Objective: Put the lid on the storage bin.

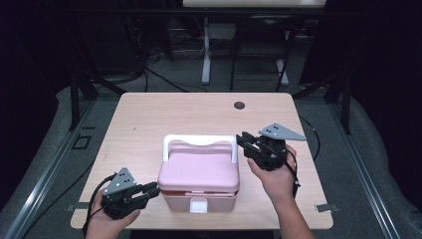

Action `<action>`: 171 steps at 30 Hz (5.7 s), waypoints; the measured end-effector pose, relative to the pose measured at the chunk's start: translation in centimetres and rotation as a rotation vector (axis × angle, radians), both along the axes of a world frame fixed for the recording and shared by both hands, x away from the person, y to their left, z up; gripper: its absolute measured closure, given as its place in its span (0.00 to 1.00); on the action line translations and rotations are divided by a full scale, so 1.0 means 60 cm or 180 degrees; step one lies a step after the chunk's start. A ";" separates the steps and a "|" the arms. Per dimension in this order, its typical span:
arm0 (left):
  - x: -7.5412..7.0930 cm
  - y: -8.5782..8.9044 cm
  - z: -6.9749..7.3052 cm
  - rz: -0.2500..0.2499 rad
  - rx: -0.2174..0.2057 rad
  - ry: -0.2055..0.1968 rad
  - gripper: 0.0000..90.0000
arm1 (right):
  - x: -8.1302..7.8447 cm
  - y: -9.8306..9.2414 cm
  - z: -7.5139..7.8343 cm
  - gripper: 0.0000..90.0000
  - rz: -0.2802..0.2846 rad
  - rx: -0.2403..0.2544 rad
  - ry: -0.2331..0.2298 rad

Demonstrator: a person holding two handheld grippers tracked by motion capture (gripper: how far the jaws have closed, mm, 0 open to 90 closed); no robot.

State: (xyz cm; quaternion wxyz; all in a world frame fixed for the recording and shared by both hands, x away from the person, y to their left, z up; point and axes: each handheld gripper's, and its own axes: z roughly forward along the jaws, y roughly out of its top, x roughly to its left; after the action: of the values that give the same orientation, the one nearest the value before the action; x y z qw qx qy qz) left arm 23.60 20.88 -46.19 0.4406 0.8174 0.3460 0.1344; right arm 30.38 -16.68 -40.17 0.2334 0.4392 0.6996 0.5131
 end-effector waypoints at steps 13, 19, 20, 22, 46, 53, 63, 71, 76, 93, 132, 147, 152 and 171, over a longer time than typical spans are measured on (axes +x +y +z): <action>-0.005 0.002 -0.005 -0.0001 -0.0010 0.0023 0.84 | 0.000 -0.001 0.000 0.81 -0.0006 0.0007 -0.0004; -0.007 0.005 -0.009 -0.0007 0.0007 0.0062 0.84 | 0.000 -0.001 0.000 0.81 -0.0005 0.0007 -0.0008; -0.007 0.005 -0.010 -0.0009 0.0019 0.0056 0.83 | -0.001 -0.001 0.000 0.81 -0.0004 0.0009 -0.0009; -0.008 0.007 -0.010 -0.0011 0.0035 0.0062 0.83 | 0.000 -0.001 0.000 0.81 -0.0005 0.0013 -0.0013; 0.007 0.018 0.007 0.0148 -0.0050 0.0011 0.74 | -0.001 -0.002 0.002 0.81 -0.0003 0.0029 -0.0010; 0.021 0.015 0.016 0.0172 -0.0071 0.0008 0.69 | -0.003 -0.004 0.004 0.80 -0.0004 0.0037 -0.0021; 0.052 0.008 0.032 0.0226 -0.0112 -0.0026 0.63 | -0.004 -0.008 0.009 0.77 0.0004 0.0041 -0.0013; 0.080 0.007 0.049 0.0280 -0.0189 -0.0024 0.63 | -0.004 -0.008 0.015 0.75 0.0030 0.0035 0.0012; 0.105 0.006 0.060 0.0357 -0.0198 -0.0059 0.63 | -0.006 -0.009 0.011 0.72 0.0022 0.0010 0.0023; 0.150 0.039 0.054 0.0591 -0.0396 0.0008 0.62 | -0.013 -0.036 -0.013 0.69 -0.0099 -0.0014 0.0101; 0.160 0.068 -0.029 0.0754 -0.0269 0.0062 0.61 | -0.029 -0.081 -0.142 0.67 -0.0462 -0.0043 0.0156; 0.166 0.076 -0.042 0.0790 -0.0263 0.0085 0.59 | -0.020 -0.077 -0.179 0.63 -0.0490 -0.0101 0.0320; 0.171 0.078 -0.051 0.0829 -0.0245 0.0135 0.58 | -0.016 -0.074 -0.185 0.61 -0.0488 -0.0165 0.0327; 0.187 0.067 -0.062 0.0770 -0.0245 0.0190 0.54 | -0.004 -0.087 -0.210 0.47 -0.0359 -0.0253 0.0527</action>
State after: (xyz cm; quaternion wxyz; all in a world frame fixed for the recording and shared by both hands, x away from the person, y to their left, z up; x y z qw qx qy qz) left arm 34.80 24.91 -49.90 0.4417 0.7558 0.4599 0.1488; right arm 30.17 -21.88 -52.78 0.2205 0.5091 0.7104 0.4330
